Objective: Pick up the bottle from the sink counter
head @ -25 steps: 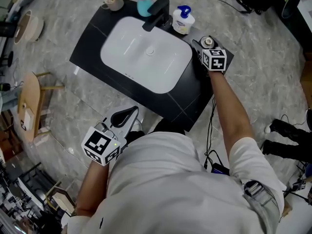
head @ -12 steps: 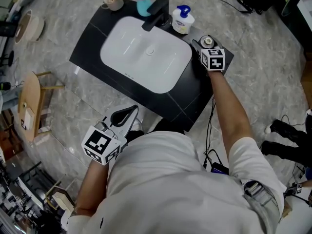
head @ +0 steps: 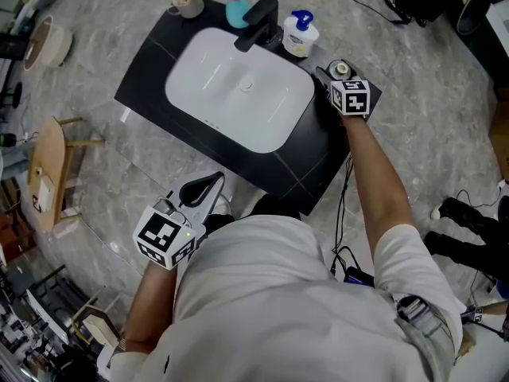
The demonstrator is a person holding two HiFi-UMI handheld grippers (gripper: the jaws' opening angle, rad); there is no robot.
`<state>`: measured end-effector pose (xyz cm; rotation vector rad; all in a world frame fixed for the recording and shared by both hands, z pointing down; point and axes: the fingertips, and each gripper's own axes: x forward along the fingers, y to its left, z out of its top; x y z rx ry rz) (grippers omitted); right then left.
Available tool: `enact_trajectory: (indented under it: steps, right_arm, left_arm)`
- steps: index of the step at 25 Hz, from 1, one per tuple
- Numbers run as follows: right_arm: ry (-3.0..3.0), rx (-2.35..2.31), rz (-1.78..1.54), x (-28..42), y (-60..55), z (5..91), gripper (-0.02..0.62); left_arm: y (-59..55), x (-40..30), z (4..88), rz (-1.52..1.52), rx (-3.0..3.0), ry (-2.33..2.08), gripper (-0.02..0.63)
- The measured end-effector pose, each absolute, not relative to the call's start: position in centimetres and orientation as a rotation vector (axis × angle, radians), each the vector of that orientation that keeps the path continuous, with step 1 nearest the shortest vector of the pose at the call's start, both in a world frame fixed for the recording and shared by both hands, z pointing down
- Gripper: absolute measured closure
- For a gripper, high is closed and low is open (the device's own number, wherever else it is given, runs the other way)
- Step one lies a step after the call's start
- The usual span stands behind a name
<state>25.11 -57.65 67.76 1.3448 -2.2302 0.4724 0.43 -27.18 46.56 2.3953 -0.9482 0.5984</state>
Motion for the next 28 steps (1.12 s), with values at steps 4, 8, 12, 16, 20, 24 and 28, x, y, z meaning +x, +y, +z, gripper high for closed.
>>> enact_trajectory:
  steps: [4, 8, 12, 16, 20, 24, 28]
  right_arm:
    - [-2.222, 1.357, 0.472, 25.3, -57.3, 67.1, 0.239]
    - [-2.218, 1.356, 0.458, 25.1, -56.6, 65.7, 0.239]
    - [-2.227, 1.363, 0.454, 24.7, -55.4, 63.5, 0.239]
    - [-2.239, 1.375, 0.437, 24.0, -53.4, 60.6, 0.239]
    - [-2.245, 1.383, 0.425, 22.8, -50.7, 57.6, 0.239]
    - [-2.258, 1.389, 0.423, 21.1, -47.4, 54.4, 0.239]
    - [-2.284, 1.395, 0.415, 19.3, -43.6, 51.0, 0.239]
  left_arm:
    - [-27.1, 0.0, 46.3, 0.585, 2.404, -0.944, 0.6]
    - [-26.9, -0.2, 46.4, 0.576, 2.424, -0.92, 0.6]
    - [-26.4, -0.7, 45.9, 0.551, 2.457, -0.887, 0.6]
    - [-25.4, -1.6, 45.2, 0.532, 2.494, -0.839, 0.6]
    - [-24.3, -3.4, 44.4, 0.518, 2.533, -0.798, 0.6]
    - [-22.8, -5.4, 43.7, 0.503, 2.56, -0.769, 0.6]
    - [-20.7, -7.3, 43.6, 0.484, 2.583, -0.729, 0.6]
